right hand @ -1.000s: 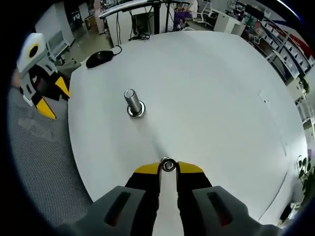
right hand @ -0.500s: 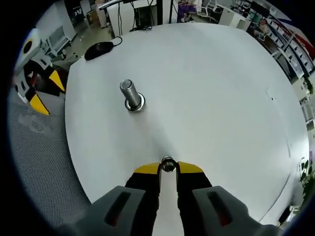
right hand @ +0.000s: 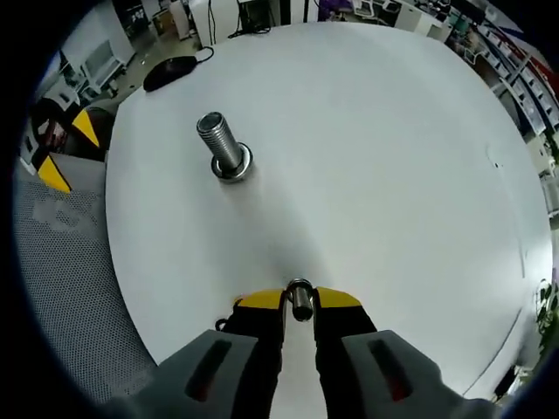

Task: Place the washer onto the threaded stud by aligning its center hole with the stud, sliding it down to the base, and recovering from edge contact or off-axis alignment until the washer reaches the visible bottom stop.

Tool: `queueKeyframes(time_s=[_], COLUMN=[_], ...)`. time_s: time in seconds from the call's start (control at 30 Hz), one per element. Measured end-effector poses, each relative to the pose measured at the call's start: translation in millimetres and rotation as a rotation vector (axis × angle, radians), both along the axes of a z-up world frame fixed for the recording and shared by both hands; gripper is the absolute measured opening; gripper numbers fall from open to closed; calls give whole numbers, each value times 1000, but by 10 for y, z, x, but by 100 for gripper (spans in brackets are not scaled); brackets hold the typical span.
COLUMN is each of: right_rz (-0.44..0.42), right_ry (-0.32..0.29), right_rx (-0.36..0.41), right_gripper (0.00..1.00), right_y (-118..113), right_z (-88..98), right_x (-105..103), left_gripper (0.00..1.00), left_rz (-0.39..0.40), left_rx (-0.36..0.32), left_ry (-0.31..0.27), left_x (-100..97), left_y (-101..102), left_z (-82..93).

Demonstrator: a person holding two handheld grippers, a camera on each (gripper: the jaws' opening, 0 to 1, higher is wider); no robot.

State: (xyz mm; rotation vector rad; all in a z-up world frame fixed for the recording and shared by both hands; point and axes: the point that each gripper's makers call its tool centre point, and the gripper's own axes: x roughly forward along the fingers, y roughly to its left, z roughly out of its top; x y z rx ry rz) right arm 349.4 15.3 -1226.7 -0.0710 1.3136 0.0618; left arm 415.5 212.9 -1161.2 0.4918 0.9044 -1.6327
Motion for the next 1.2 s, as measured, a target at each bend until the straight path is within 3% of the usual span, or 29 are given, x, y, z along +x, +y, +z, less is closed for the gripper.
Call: queueKeyframes(time_s=[0.07,0.2,0.87,1.2], right_rz=[0,-7,-66,-83], right_ry=[2,-6,-52,-61], right_rx=[1,2,-7,-14], right_gripper=[15,15,26,27], right_y=[-14,77,-16,65], right_z=[-60,6,134,228], right_x=[-3,-39,-67,-249], left_gripper=[28,28,27,27], left_rz=[0,-2,-9,-16], left_rx=[0,1,-8,-17], left_ry=[1,1,9,6], left_x=[-1,-14,-54,-79], left_y=[0,-1,-15,-18], left_z=[-1,6,31,54])
